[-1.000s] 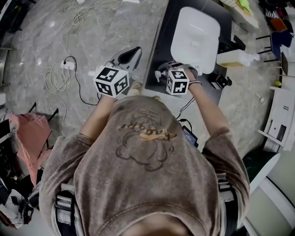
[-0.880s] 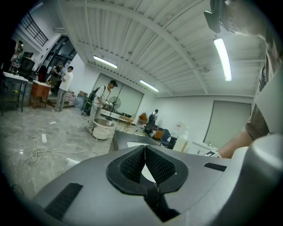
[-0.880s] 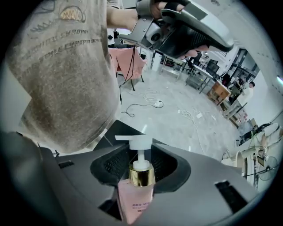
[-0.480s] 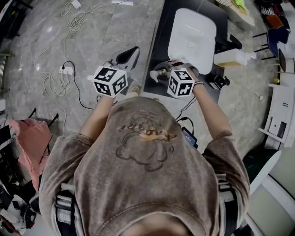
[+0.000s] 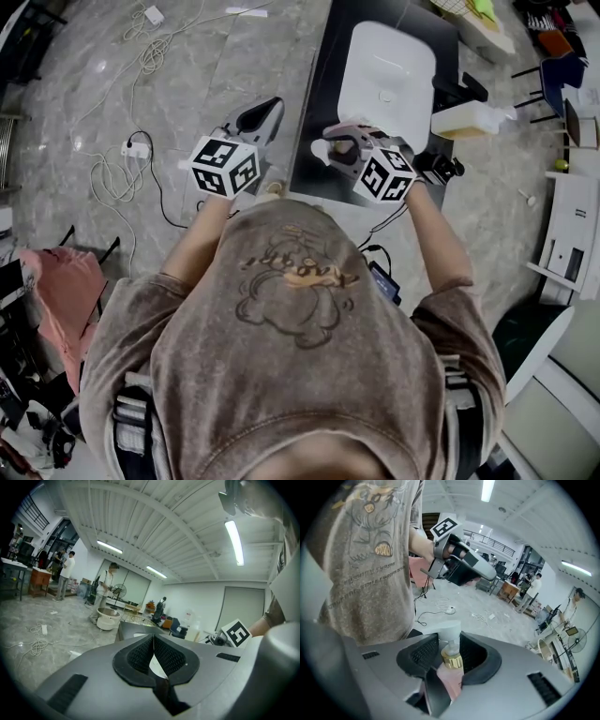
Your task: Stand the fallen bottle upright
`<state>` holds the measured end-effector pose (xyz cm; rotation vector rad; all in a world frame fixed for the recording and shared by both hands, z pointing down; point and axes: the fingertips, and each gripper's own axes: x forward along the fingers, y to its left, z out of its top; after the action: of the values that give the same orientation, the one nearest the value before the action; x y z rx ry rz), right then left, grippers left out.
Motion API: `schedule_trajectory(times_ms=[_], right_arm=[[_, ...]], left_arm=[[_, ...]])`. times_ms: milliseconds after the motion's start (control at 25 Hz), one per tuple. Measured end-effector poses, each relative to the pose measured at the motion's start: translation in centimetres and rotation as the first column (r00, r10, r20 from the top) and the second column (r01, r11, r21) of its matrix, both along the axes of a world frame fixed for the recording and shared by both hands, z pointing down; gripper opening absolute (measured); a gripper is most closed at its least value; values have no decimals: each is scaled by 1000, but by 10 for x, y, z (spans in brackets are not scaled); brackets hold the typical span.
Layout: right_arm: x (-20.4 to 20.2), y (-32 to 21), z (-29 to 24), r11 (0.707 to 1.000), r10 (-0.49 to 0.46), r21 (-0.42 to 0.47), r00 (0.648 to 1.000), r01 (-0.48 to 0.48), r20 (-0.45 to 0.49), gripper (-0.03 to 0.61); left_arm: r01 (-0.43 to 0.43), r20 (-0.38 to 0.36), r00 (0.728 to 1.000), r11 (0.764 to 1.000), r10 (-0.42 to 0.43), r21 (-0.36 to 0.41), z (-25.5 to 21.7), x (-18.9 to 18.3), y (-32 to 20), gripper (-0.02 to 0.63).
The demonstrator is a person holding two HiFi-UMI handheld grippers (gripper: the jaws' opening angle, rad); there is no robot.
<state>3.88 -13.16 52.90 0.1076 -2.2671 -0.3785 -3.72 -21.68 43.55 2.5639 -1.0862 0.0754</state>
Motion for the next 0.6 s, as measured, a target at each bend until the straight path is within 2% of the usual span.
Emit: schedule_trajectory(times_ms=[280,600], right_arm=[[8,-7,-19,997,79,1,990,-79,117,140],[16,-13,-42,979,199,-17,945,-201,261,136]], left_arm=[[-6,12,1000,1000,6,1,-1,6,0,20],[-20,26,999,1000,19,10,-5,12,2,20]])
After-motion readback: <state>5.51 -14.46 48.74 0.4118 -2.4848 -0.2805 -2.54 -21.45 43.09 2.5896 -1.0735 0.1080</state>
